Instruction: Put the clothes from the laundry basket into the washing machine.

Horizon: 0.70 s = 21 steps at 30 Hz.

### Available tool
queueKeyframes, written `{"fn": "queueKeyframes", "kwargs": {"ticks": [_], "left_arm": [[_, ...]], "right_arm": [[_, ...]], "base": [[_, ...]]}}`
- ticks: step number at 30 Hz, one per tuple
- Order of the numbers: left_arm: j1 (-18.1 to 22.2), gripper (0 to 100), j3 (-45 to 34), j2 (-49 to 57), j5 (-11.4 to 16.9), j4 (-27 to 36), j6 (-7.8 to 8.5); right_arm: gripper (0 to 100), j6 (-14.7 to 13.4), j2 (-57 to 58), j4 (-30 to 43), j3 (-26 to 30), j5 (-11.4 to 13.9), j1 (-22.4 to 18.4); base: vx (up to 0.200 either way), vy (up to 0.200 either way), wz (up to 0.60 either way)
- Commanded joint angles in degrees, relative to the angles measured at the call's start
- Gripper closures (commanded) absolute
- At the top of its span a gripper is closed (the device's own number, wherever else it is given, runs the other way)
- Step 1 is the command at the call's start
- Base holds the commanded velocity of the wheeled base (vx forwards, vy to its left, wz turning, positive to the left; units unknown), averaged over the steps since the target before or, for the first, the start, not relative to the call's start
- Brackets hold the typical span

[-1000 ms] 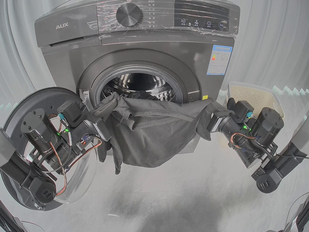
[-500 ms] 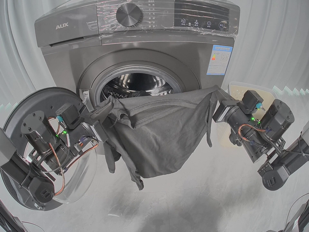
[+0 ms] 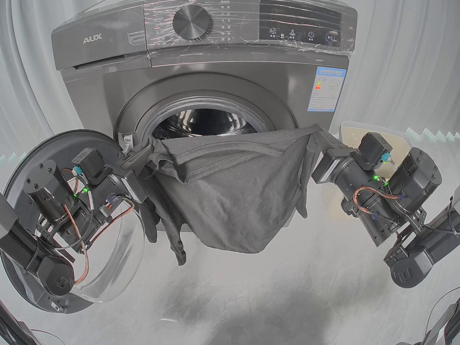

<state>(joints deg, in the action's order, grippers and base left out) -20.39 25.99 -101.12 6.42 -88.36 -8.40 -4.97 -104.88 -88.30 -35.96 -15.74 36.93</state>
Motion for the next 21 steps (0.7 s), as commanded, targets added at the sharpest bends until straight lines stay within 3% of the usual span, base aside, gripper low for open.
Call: {"fn": "queueKeyframes", "kwargs": {"ticks": [1, 7, 21], "left_arm": [[0.71, 100, 0.2, 1.37, 0.08, -0.06, -0.13], [1.59, 100, 0.29, 2.33, 0.52, -0.06, -0.13], [1.5, 100, 0.73, 3.12, 0.43, -0.06, -0.3]], "right_arm": [[100, -0.04, 0.2, -0.03, -0.34, -0.08, 0.16], [100, -0.3, 0.29, -0.03, -1.57, -1.75, 0.16], [100, -0.39, 0.64, -0.03, -2.18, -1.84, 0.16]], "base": [[0.0, 0.0, 0.0], [0.0, 0.0, 0.0], [0.0, 0.0, 0.0]]}}
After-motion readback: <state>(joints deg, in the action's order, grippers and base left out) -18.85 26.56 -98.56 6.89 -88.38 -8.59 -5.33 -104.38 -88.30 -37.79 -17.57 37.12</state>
